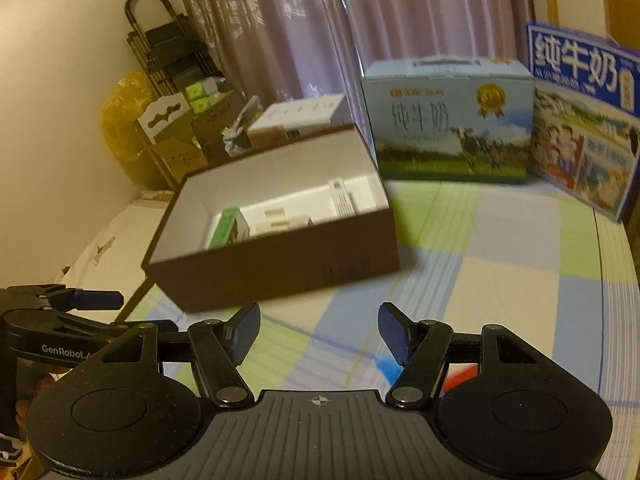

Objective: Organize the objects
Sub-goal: 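Move both tools back toward the white towel and blue tube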

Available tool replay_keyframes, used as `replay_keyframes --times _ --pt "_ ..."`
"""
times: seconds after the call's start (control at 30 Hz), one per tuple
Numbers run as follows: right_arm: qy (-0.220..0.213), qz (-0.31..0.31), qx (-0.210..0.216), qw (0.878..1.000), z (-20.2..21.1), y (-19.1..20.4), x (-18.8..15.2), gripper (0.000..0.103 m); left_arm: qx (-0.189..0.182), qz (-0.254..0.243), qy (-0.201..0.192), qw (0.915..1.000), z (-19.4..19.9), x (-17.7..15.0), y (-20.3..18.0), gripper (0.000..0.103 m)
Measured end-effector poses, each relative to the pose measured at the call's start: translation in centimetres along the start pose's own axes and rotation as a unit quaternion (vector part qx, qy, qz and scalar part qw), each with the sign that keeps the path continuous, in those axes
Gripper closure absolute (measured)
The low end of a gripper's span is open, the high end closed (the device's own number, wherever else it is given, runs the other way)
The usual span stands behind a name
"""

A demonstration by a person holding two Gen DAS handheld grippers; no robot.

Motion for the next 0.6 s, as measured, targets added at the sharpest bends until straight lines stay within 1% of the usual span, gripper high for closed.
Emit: replay_keyframes --times 0.27,0.6 --pt "0.024 -0.020 -0.024 0.999 1.2 -1.5 -3.6 0.040 -0.022 -0.016 0.025 0.9993 -0.9 -2.6 -1.8 0.002" --pt "0.062 -0.047 -0.050 0.996 1.9 -3.2 -7.3 0.040 -0.045 -0.039 0.054 0.9967 -2.2 -4.9 -3.8 0.004"
Point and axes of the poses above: each gripper's, at about its wrist camera, not at the fingertips, and z roughly against the way its jaws point, y to its left, x to its top, the point moved 5 cm from there along -z, roughly the way its jaws point, and after that the axes turned 1 degree about z, right-handed, at the moved point
